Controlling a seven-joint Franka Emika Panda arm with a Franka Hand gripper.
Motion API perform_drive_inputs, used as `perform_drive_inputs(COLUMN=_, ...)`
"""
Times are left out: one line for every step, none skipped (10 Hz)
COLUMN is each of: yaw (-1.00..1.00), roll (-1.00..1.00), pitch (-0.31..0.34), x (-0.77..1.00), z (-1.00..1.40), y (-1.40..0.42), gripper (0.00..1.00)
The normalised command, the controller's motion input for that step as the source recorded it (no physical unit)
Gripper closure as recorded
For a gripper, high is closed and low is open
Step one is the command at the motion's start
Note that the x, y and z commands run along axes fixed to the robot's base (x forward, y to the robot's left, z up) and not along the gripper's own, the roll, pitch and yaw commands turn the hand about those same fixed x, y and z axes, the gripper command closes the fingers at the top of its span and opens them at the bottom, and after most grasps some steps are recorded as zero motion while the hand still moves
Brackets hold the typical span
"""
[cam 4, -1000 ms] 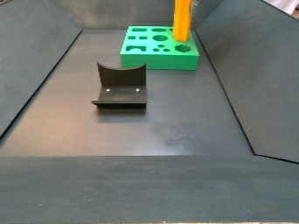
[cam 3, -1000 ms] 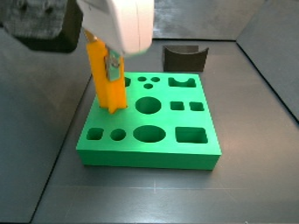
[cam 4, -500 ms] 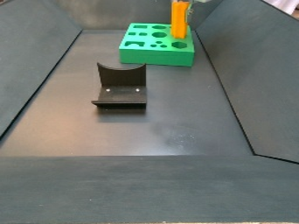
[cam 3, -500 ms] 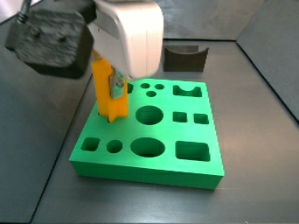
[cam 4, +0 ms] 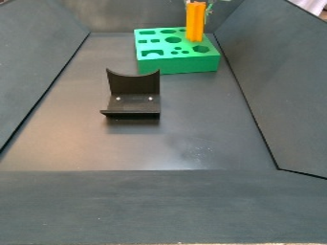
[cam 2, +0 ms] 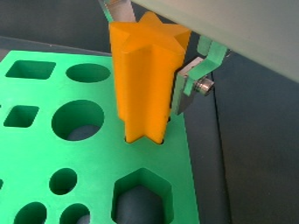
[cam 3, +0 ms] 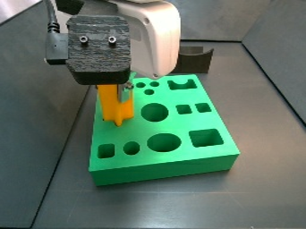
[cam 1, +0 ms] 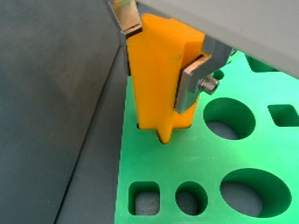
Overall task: Pick up the star object. Move up. Move to above the board. Insert the star object.
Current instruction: Insert the star object.
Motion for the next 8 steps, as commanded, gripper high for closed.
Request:
perform_drive_inputs(yaw=-0.7, roll=0.02, pitch=0.0, x=0.27, z=-0.21, y=-0.17, gripper=1.0)
perform_drive_inputs(yaw=-0.89, roll=0.03, pitch=0.0, x=0.06, z=-0.23, y=-0.09, gripper=1.0)
perform_drive_inputs(yaw=-0.76, roll=0.04, pitch=0.0, x=0.0, z=-0.1, y=-0.07, gripper=1.0)
perform_drive_inputs(yaw=-0.4, roll=0.0, pitch=0.0, x=0.0, z=0.0, y=0.0, gripper=1.0)
perform_drive_inputs(yaw=-0.11, roll=0.0, pitch=0.0, x=0.04, z=0.0, y=0.0, gripper=1.0)
perform_drive_inputs(yaw=-0.02, roll=0.0, pitch=0.0, x=0.0, z=0.0, y=0.0, gripper=1.0)
perform_drive_inputs(yaw=-0.15, roll=0.0, pitch=0.0, x=0.08, z=-0.05, y=0.0, gripper=1.0)
perform_drive_inputs(yaw=-0.58, roll=0.04, pitch=0.0, x=0.12, z=-0.18, y=0.0, gripper=1.0)
